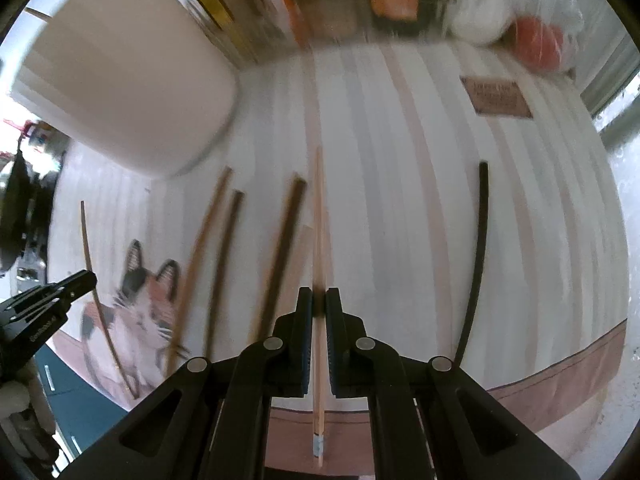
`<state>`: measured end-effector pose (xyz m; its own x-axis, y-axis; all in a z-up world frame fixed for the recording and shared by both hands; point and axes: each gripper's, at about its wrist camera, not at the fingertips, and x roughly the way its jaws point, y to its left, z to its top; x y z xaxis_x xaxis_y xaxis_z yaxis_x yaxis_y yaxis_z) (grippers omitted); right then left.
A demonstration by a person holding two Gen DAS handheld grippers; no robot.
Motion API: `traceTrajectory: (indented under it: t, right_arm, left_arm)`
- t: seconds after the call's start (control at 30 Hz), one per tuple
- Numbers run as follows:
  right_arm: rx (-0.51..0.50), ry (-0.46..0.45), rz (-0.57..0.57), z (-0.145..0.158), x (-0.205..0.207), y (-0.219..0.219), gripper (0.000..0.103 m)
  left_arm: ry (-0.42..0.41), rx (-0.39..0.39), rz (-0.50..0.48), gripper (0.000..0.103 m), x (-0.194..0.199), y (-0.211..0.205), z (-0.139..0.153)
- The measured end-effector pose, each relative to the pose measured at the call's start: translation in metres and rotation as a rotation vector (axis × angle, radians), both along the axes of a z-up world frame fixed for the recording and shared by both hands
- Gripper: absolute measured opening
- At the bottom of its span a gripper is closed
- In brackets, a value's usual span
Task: Organize utensils
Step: 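Grasp a light wooden chopstick with left tool while right tool grasps another, then carry both wooden chopsticks up and insert them into the holder's slots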
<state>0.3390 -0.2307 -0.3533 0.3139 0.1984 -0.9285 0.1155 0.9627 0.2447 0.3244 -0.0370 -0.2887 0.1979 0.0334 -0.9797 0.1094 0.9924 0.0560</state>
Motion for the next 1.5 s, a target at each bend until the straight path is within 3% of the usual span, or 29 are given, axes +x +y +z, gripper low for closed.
traceTrajectory:
  t: [0.27,0.63,1.13,1.5]
  right_arm:
    - [0.026,-0.146,0.020,0.048,-0.011,-0.004,0.006]
    - [0.063,-0.319,0.024,0.106,-0.002,0.016,0.006]
    - [0.042,-0.462,0.072,0.179,0.025,0.048,0.006]
    - [0.012,-0.588,0.080,0.249,0.039,0.054,0.006]
  left_arm:
    - [-0.122,-0.046,0.017,0.004,-0.006,0.036,0.054]
    - [-0.301,-0.071,0.030,0.004,-0.005,0.045,0.132]
    - [-0.426,-0.075,0.068,0.004,0.009,0.044,0.193]
    - [-0.524,-0.078,0.119,0.004,0.024,0.044,0.240]
